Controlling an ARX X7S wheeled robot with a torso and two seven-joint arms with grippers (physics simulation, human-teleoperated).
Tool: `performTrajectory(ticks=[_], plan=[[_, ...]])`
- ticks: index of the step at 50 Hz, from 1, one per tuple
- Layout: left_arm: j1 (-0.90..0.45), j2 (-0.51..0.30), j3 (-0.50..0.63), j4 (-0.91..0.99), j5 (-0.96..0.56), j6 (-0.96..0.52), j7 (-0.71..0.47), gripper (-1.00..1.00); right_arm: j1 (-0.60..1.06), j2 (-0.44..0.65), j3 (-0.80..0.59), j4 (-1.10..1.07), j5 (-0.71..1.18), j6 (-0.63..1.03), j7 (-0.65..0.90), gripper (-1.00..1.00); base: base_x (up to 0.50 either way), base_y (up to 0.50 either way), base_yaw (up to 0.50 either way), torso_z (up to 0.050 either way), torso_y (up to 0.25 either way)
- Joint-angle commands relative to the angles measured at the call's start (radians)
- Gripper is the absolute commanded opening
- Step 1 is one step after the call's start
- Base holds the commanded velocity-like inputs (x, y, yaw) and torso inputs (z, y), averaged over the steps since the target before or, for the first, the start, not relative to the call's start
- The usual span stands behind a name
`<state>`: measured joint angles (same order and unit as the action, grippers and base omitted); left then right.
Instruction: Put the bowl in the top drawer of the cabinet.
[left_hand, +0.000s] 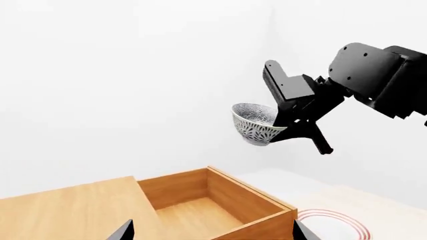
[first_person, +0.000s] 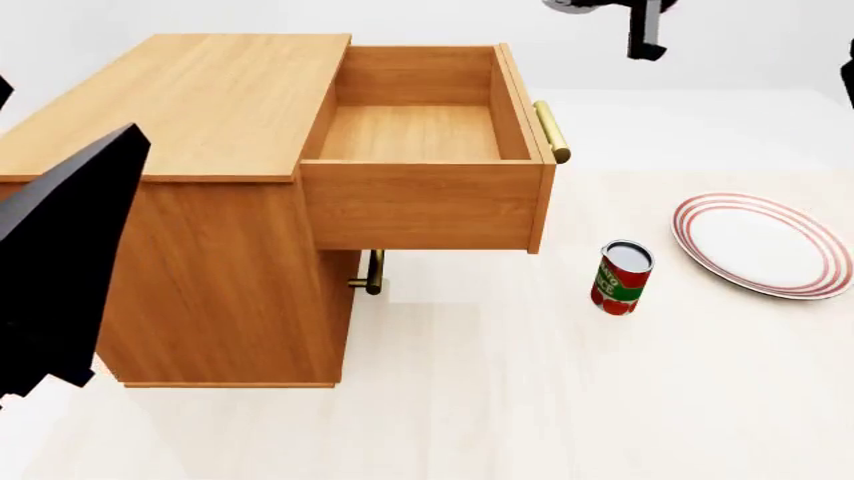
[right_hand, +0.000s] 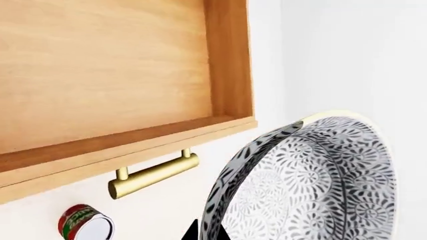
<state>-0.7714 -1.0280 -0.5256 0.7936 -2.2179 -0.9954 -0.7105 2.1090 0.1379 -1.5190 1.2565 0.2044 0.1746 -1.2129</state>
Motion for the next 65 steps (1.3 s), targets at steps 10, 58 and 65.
performTrajectory(ticks=[10,58,65], plan=[[0.017,-0.010,-0.043,-0.006,-0.025,-0.002,0.002,1.00,-0.001,-0.138,0.076,0.029,0.036,-0.087,-0.026,-1.00,0.00,0.00,0.00,0.000,0.000],[0.068,-0.021,-0.214,0.005,-0.101,-0.082,0.052,1.00,0.012,-0.138,-0.007,-0.102,0.118,-0.043,-0.003,-1.00,0.00,0.00,0.00,0.000,-0.017],[0.070,-0.028,-0.223,0.002,-0.102,-0.088,0.052,1.00,0.014,-0.138,-0.008,-0.106,0.121,-0.043,-0.003,-1.00,0.00,0.00,0.00,0.000,-0.139]])
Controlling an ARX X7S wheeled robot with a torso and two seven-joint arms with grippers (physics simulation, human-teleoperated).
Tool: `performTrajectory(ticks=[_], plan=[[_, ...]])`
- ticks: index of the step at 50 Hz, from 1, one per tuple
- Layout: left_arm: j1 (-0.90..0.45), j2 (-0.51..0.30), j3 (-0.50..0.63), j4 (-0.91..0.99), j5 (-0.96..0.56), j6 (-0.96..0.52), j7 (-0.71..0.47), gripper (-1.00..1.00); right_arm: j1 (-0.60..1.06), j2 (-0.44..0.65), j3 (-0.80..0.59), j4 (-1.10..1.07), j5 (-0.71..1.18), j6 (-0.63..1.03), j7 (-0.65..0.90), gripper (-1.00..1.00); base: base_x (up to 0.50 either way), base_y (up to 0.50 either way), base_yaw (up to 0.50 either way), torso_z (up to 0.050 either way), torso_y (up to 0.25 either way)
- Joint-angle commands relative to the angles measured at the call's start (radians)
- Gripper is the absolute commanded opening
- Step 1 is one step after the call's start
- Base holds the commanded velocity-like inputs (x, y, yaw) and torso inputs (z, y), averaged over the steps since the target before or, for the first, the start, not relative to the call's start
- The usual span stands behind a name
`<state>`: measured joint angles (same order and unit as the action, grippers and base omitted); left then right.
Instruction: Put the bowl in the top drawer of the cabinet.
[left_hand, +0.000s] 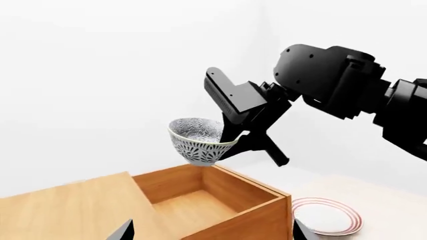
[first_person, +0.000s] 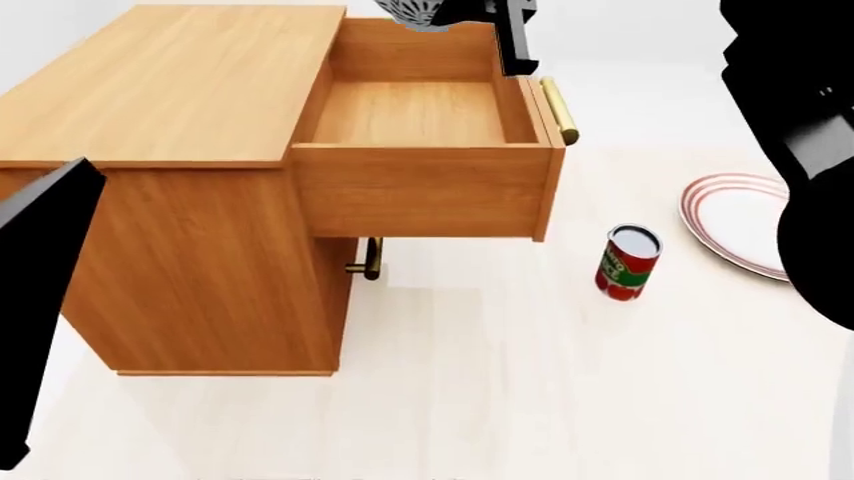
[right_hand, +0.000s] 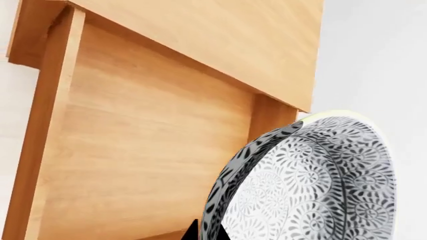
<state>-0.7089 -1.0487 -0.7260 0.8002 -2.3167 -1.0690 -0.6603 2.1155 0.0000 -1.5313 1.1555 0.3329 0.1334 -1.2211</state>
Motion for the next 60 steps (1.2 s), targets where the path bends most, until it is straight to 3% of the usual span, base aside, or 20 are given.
performTrajectory(ticks=[1,49,50,60], plan=[[0.008,-0.009,-0.024,-0.005,-0.004,-0.015,0.002,1.00,0.007,0.000,0.004,-0.006,-0.007,-0.001,0.005,-1.00,0.00,0.00,0.00,0.000,-0.137],[0.009,-0.054,-0.050,-0.006,-0.031,-0.007,-0.005,1.00,0.034,0.000,0.004,-0.021,0.002,0.003,0.018,-1.00,0.00,0.00,0.00,0.000,-0.133],[0.010,-0.054,-0.051,-0.007,-0.032,-0.006,-0.006,1.00,0.034,0.000,0.004,-0.021,0.003,0.004,0.021,1.00,0.00,0.00,0.00,0.000,0.000],[0.010,-0.056,-0.051,-0.006,-0.036,-0.001,-0.005,1.00,0.042,0.000,0.004,-0.016,0.004,0.010,0.015,1.00,0.00,0.00,0.00,0.000,0.000]])
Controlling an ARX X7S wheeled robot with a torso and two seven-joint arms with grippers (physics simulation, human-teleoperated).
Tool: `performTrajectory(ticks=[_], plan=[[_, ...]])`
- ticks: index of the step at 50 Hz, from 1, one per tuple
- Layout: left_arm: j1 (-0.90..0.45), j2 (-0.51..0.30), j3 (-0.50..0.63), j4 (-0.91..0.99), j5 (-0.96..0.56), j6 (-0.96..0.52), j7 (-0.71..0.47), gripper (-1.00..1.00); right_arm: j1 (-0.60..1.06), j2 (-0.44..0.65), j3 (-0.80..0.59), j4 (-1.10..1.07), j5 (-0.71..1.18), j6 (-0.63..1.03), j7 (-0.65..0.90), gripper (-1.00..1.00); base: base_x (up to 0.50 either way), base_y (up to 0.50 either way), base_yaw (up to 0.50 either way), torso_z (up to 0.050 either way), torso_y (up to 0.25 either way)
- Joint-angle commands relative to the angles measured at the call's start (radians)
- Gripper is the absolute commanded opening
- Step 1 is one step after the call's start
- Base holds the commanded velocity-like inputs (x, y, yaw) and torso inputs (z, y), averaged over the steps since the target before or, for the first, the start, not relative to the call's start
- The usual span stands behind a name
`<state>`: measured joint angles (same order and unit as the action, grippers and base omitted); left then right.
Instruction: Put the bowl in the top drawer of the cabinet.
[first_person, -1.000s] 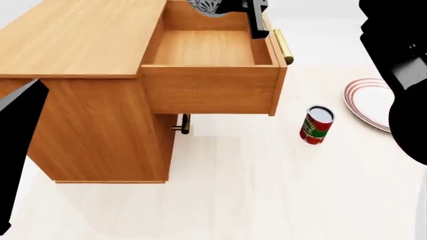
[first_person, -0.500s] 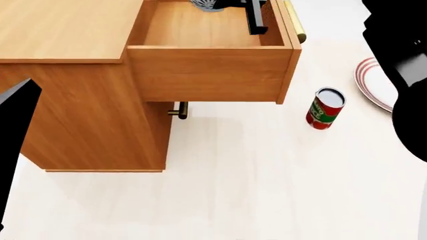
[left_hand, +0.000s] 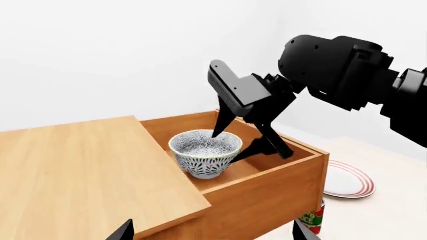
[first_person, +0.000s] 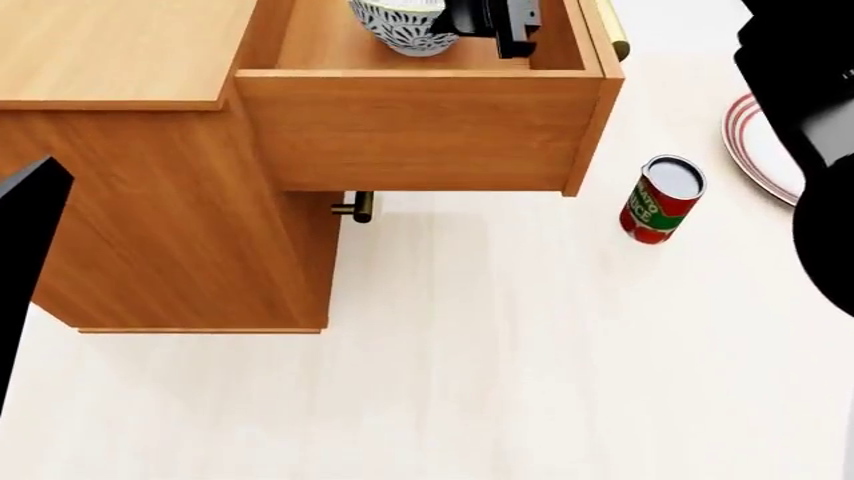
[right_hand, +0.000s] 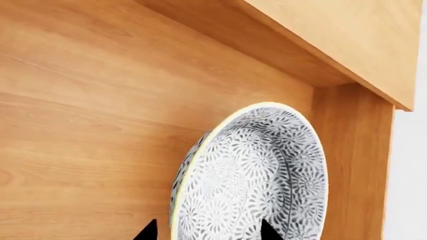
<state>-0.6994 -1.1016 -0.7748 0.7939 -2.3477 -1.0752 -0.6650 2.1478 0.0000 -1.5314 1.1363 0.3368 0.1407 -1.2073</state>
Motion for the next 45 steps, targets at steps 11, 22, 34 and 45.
performTrajectory(ticks=[11,22,34,45], plan=[[-0.002,-0.003,0.006,0.001,-0.001,0.011,0.003,1.00,0.018,0.000,0.005,0.009,0.003,0.006,-0.006,1.00,0.00,0.00,0.00,0.000,0.000],[0.001,-0.001,0.007,0.001,-0.008,0.018,0.005,1.00,0.026,0.000,0.006,0.011,0.009,0.011,-0.016,1.00,0.00,0.00,0.00,0.000,0.061],[0.002,-0.003,0.007,0.004,-0.013,0.024,0.004,1.00,0.034,0.000,0.007,0.014,0.013,0.013,-0.032,1.00,0.00,0.00,0.00,0.000,0.164],[0.003,-0.002,0.004,0.005,-0.012,0.024,0.006,1.00,0.058,0.000,0.017,0.037,0.043,0.001,-0.055,1.00,0.00,0.00,0.00,0.000,0.189]])
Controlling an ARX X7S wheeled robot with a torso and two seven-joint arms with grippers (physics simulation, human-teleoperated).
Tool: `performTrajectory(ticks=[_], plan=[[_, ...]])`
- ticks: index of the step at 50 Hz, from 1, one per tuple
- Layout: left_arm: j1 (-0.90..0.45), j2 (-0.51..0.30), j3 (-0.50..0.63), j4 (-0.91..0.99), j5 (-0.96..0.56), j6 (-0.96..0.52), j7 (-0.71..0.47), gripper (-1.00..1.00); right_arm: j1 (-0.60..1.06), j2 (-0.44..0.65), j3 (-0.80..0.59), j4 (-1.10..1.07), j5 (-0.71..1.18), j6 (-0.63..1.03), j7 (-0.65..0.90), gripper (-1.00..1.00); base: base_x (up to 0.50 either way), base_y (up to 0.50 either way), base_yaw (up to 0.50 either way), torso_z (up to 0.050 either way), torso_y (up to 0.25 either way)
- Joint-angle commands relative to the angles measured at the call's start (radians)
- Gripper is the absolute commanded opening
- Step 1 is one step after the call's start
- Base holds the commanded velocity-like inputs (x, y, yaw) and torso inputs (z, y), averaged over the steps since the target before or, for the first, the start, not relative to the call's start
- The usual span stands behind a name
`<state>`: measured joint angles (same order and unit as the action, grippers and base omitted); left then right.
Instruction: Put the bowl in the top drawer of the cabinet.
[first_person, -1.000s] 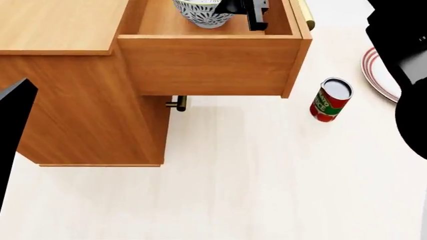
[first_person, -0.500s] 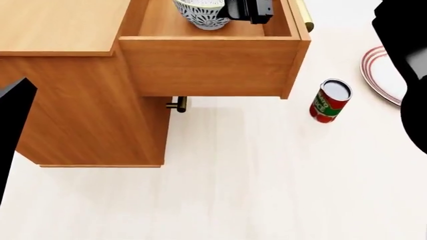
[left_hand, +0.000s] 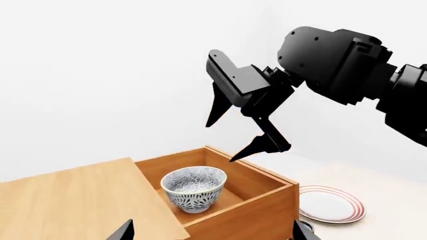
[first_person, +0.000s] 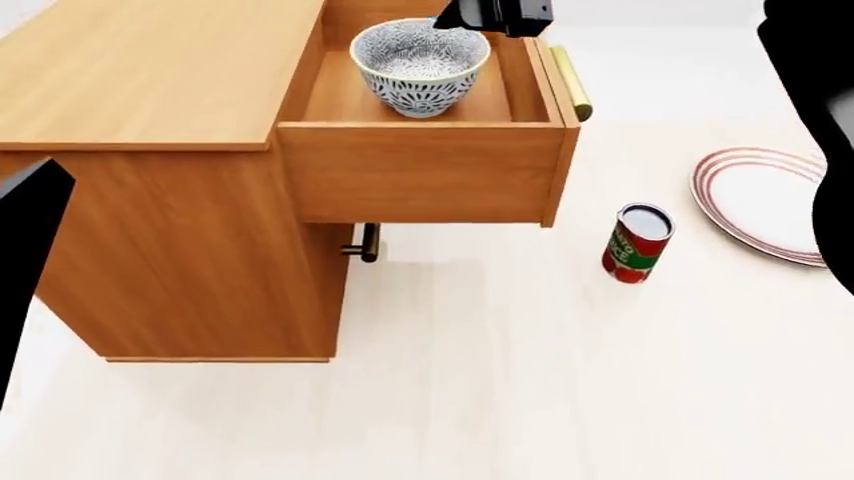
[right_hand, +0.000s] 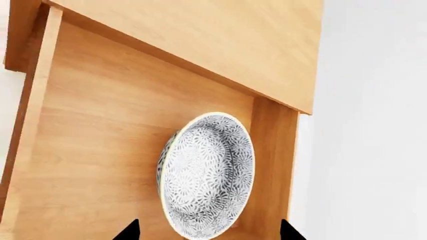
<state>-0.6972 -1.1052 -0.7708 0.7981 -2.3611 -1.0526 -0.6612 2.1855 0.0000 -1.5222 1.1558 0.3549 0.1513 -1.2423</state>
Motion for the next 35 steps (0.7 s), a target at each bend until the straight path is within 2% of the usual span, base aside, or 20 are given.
performTrajectory(ticks=[1,19,28,30,32,35], plan=[[0.000,0.001,0.001,0.001,0.003,0.001,0.003,1.00,0.024,0.000,0.009,0.020,0.029,-0.013,-0.023,1.00,0.00,0.00,0.00,0.000,0.197],[0.008,0.016,0.007,0.007,0.012,0.001,0.005,1.00,0.068,0.000,0.071,0.151,0.049,-0.121,-0.048,1.00,0.00,0.00,0.00,0.000,0.194],[0.022,0.026,-0.009,0.007,0.003,-0.007,0.001,1.00,0.092,0.054,0.231,0.150,-0.064,-0.127,-0.055,1.00,0.00,0.00,0.00,0.000,0.195],[0.022,0.024,-0.008,0.009,0.001,-0.003,0.001,1.00,0.099,0.100,0.248,0.070,-0.048,-0.075,-0.028,1.00,0.00,0.00,0.00,0.000,0.193],[0.020,0.021,-0.004,0.011,-0.001,0.002,0.000,1.00,0.090,0.204,0.257,-0.163,-0.025,0.062,0.019,1.00,0.00,0.00,0.00,0.000,0.195],[0.017,0.014,-0.001,0.014,-0.006,0.009,-0.002,1.00,0.080,0.312,0.271,-0.390,0.002,0.198,0.074,1.00,0.00,0.00,0.00,0.000,0.193]])
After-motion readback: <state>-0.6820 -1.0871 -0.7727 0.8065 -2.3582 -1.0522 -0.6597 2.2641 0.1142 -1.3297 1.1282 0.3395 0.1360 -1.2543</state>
